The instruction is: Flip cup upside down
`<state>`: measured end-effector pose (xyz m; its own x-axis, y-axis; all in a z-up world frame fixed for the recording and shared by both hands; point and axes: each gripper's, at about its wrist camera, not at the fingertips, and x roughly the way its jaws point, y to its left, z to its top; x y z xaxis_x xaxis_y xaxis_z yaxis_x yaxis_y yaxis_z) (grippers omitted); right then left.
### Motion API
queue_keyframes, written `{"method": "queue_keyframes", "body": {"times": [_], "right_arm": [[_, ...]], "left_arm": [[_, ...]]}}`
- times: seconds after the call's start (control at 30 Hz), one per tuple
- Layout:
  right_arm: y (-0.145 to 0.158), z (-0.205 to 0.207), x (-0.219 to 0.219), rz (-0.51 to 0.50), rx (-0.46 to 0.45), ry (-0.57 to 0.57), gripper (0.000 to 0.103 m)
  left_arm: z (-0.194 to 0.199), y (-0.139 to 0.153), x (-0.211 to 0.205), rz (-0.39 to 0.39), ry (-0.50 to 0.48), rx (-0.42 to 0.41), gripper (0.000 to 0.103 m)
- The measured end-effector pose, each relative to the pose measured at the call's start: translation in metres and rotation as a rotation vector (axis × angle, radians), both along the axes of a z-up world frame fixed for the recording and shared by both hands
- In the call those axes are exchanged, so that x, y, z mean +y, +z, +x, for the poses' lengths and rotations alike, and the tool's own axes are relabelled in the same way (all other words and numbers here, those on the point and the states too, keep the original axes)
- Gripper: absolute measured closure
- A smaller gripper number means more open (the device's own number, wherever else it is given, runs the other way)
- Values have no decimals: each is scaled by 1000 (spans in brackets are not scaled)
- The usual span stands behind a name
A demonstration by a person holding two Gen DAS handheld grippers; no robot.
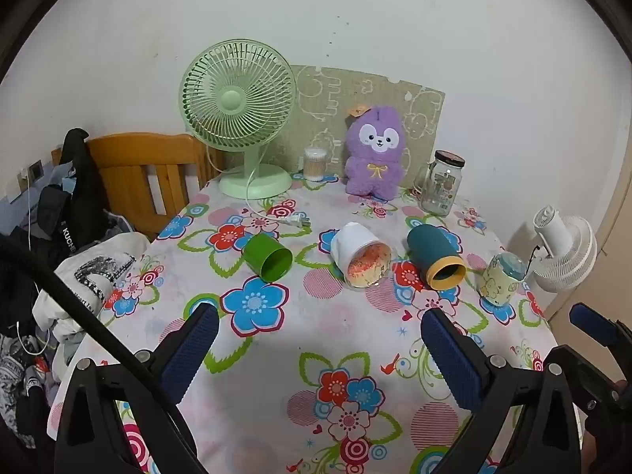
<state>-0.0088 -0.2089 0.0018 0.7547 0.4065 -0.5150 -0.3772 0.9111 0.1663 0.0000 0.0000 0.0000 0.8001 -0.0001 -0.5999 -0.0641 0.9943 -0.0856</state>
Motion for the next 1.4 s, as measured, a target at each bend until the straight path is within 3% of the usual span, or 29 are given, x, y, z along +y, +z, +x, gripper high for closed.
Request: {"method": "queue_keyframes", "body": {"times": [1.4], "right_arm": [[1,0,6,-4,16,19,0]], "left_arm": [[-2,4,9,-27,7,-3,0]]}}
